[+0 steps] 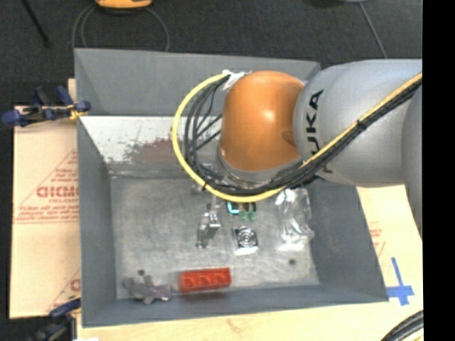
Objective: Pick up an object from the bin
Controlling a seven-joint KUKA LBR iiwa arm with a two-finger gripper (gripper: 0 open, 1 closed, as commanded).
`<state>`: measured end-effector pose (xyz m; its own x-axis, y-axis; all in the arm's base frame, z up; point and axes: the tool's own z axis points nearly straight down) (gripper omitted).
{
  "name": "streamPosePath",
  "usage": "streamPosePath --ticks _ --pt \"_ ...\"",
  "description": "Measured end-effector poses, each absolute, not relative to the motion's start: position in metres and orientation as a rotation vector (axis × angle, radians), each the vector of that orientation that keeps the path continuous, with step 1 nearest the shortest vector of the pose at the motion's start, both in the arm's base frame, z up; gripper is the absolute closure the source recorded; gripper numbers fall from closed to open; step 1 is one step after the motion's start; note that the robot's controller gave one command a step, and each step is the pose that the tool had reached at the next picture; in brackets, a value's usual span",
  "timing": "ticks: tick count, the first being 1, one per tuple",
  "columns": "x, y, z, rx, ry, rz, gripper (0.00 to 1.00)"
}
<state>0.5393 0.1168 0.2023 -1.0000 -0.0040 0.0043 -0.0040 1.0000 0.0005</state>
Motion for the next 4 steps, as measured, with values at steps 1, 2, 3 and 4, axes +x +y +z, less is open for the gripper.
streamPosePath --ticks 1,2,3,4 --pt "0.477 0.087 0.096 0.244 -3.134 -0.001 0.0" --pt "0.483 0.083 0.076 0.414 -3.144 -0.004 0.0" --pt "0.482 0.083 0.076 0.409 -3.143 -0.006 1.0" --pt "0.483 0.082 0.23 0.72 -3.069 0.002 1.0"
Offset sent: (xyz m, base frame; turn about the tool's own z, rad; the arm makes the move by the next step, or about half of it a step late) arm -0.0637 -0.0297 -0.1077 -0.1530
